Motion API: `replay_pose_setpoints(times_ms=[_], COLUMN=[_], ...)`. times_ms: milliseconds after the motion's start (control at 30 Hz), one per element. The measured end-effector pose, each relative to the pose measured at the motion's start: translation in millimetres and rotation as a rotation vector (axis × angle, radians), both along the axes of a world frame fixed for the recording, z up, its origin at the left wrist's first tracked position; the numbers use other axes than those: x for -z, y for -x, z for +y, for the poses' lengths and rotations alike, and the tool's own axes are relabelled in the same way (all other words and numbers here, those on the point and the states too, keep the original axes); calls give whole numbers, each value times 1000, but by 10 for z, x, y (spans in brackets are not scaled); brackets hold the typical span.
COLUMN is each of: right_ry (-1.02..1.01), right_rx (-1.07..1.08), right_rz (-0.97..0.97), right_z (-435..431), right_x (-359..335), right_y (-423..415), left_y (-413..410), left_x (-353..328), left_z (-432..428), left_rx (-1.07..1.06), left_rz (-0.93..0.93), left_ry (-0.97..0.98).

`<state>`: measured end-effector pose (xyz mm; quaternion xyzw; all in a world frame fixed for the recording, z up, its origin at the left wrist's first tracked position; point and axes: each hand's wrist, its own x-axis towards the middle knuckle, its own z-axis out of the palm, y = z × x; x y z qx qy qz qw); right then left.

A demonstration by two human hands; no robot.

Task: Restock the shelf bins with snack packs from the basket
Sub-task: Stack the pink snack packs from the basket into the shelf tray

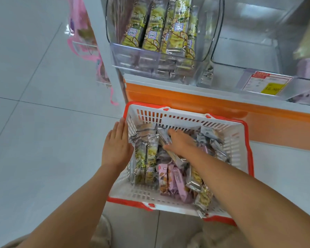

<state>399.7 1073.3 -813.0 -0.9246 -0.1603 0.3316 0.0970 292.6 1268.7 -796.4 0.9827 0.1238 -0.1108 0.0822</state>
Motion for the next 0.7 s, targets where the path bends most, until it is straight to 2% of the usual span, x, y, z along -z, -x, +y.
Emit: replay_pose_setpoints(times_ms=[233,367,467,533,633,700], right_ry=[0,-48,-86,-127,-192,-232], right_rx=[70,155,155,128,90,58], right_rz=[138,202,193,150,86,32], right_z=[63,0,-12,-2,22,24], right_x=[22,-136,-325,-430,-529,-571], right_y=[-169,-197,-156,-131,-58,8], left_y=[-49,-85,-146,-249,-403,-452], left_x=[139,139,62,-34,-275,-378], left_z=[15,-37,-137,-235,-443,-554], left_rx=[5,-19,6,-93,-450,-591], left_rz=[-122,-279,-315,-265,-53,46], left_ry=[-46,-15,27,276,833,1093])
